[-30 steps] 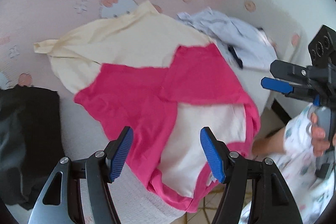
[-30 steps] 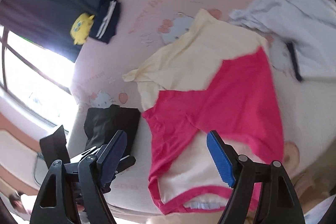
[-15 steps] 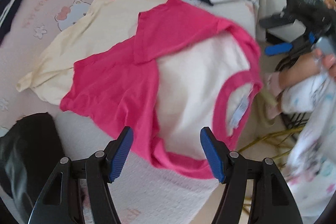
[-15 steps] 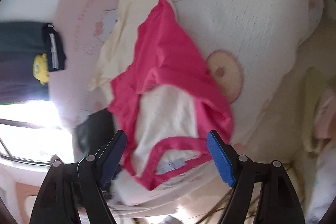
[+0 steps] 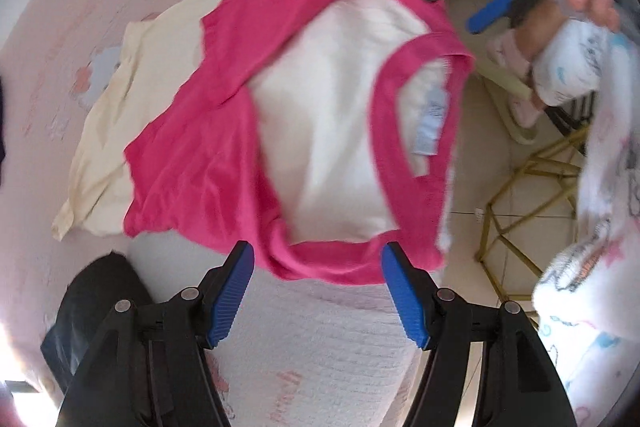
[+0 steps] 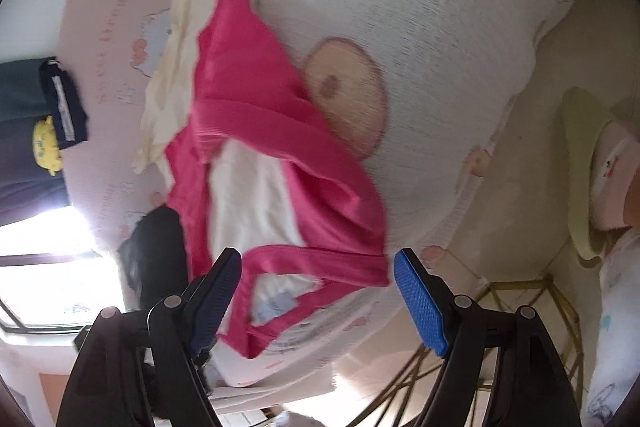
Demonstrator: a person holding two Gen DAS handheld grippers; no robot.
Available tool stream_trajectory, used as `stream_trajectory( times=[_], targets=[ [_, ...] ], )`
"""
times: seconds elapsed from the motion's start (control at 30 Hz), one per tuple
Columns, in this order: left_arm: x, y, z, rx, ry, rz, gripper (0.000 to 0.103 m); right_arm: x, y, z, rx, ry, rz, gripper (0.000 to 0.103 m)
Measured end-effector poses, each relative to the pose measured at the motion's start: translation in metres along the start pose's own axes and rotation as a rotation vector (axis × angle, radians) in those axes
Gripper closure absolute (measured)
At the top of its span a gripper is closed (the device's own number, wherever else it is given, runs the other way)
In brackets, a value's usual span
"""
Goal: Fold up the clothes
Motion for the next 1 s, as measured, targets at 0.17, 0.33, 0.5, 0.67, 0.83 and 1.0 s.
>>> stream_trajectory(
  times=[0.17,0.33,0.5,0.67,0.83,1.0],
  targets=[
    [-0.003,0.026,0.011,0.067,-0.035,0.121,0.035,0.000,0.003,0.007,0.006,0.000,-0.007,0.025],
    [-0.012,0.056,0.026,0.202,-0.080,0.339,0.034,0.002,0.004,0.018,0.018,-0.013,-0.014,0.025],
    [-0.010,0.054,0.030,0.192,-0.069,0.341,0.034,0.005,0.006,0.025,0.018,-0.028,-0.013,0.025],
    [-0.012,0.062,0.035,0.261,-0.055,0.418,0.021,0.006,0.001,0.030,-0.024,-0.044,-0.060,0.025],
    [-0.010,0.063,0.037,0.318,-0.045,0.393,0.015,0.006,-0.011,0.021,-0.053,-0.005,-0.135,0.050],
    [-0.011,0.071,0.040,0.348,-0.058,0.446,0.015,0.004,-0.015,0.013,-0.065,0.011,-0.157,0.070]
  ],
)
Point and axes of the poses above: each gripper's, at about its wrist camera, not at the fingertips, and z roughly the way its jaws point, y to its right, x to its top, the point moved 1 cm from there along z, roughly the way its jaws point, and after that the axes turned 8 degrees about -x, right-handed, at the moved point
